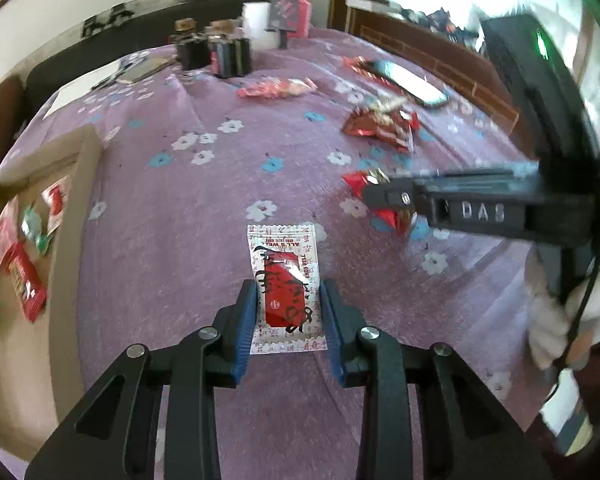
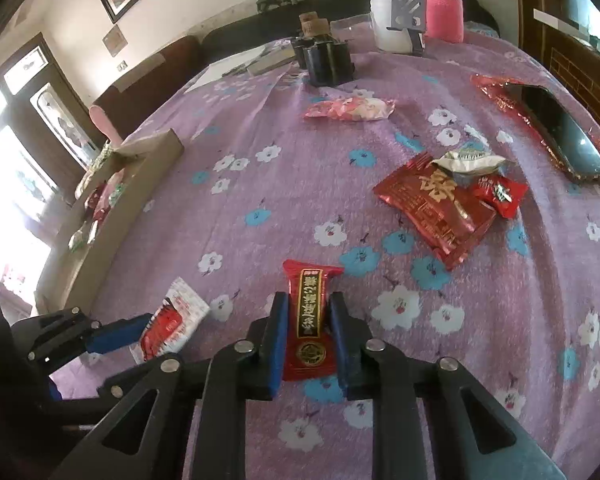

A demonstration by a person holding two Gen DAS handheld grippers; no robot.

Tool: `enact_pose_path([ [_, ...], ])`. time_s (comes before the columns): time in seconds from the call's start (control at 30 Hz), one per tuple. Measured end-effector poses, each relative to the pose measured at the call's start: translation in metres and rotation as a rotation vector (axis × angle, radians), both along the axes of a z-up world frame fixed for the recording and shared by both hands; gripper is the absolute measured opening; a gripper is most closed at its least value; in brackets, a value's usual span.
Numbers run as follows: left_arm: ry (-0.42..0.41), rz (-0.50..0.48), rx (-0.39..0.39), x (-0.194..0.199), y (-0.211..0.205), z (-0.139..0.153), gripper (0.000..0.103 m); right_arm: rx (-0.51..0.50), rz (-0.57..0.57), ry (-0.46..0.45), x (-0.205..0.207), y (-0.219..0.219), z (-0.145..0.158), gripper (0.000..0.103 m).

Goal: Organize snacks
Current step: 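Grasp the white-red packet with left tool while right tool holds the red bar, then carry both snacks over the cardboard box and open both tools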

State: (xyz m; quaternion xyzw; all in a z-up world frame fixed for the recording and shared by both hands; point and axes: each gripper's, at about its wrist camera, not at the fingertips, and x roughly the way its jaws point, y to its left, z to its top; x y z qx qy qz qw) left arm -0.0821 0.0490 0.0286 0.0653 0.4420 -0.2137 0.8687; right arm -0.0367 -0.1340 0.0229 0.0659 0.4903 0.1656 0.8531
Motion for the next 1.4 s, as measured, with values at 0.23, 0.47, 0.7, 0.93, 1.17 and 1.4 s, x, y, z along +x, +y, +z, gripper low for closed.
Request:
enact_pose_path([
  [0.23,-0.021,0.101,-0.100,-0.012,0.047,0.025,0.029,0.029,0.020,-0.037,-0.012,0.010,0.017,0.020],
  [0.47,-0.047,0.273,-0.119,-0.019,0.117,0.034,0.029,0.047,0.085,-0.072,-0.018,0.043,0.040,0.020],
  [0.7,-0.029,0.482,-0.078,-0.012,0.198,0.028,0.029,0.083,0.169,-0.068,-0.015,0.095,0.051,0.020],
  [0.93,-0.018,0.566,-0.053,0.003,0.239,0.019,0.029,0.099,0.297,-0.055,-0.010,0.177,0.057,0.019],
  [1.17,0.014,0.582,-0.032,0.013,0.255,0.004,0.029,0.065,0.418,-0.028,-0.009,0.257,0.043,0.019],
  [1.4,0.031,0.594,-0.045,0.013,0.265,0.001,0.032,0.018,0.478,0.016,-0.009,0.311,0.016,0.019],
])
